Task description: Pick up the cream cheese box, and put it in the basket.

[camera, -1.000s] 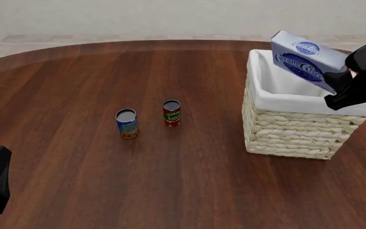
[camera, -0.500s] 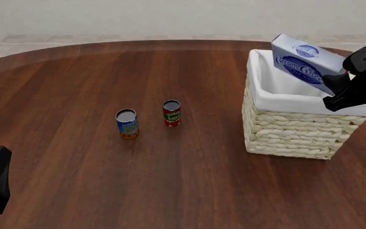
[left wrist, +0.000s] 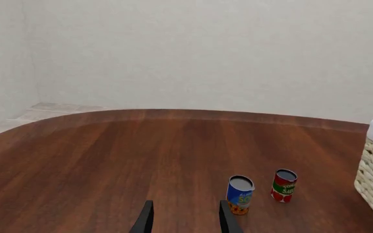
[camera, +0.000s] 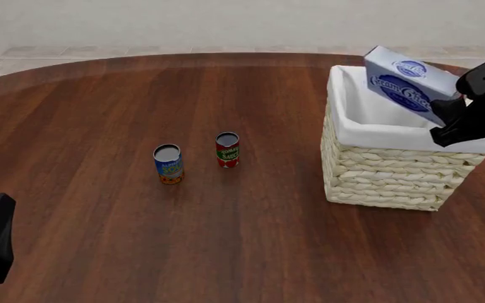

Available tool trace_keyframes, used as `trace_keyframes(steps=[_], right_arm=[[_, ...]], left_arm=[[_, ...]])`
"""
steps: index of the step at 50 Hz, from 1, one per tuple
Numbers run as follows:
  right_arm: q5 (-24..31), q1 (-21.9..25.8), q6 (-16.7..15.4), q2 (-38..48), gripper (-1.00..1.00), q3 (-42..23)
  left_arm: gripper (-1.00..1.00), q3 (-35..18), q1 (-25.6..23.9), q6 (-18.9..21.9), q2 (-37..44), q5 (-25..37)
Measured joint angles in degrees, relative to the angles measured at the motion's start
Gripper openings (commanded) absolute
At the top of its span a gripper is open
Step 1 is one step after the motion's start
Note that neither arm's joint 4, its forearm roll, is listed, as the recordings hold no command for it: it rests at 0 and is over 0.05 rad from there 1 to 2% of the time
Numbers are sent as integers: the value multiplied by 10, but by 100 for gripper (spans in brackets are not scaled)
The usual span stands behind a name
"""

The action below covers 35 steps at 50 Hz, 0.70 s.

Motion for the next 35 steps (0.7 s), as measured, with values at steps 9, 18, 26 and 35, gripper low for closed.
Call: trace_keyframes(steps=[9,18,26,35], right_arm=[[-1,-4,4,-2,100,-5],[-3,-6,5,-1,100,-8],[-2,-8,5,-3,100,-10],[0,-9,4,-8,100,-11]], left_arm=[[100,0,0,0,0,0],[100,0,0,0,0,0],[100,0,0,-1,0,0],[100,0,0,-1,0,-1]])
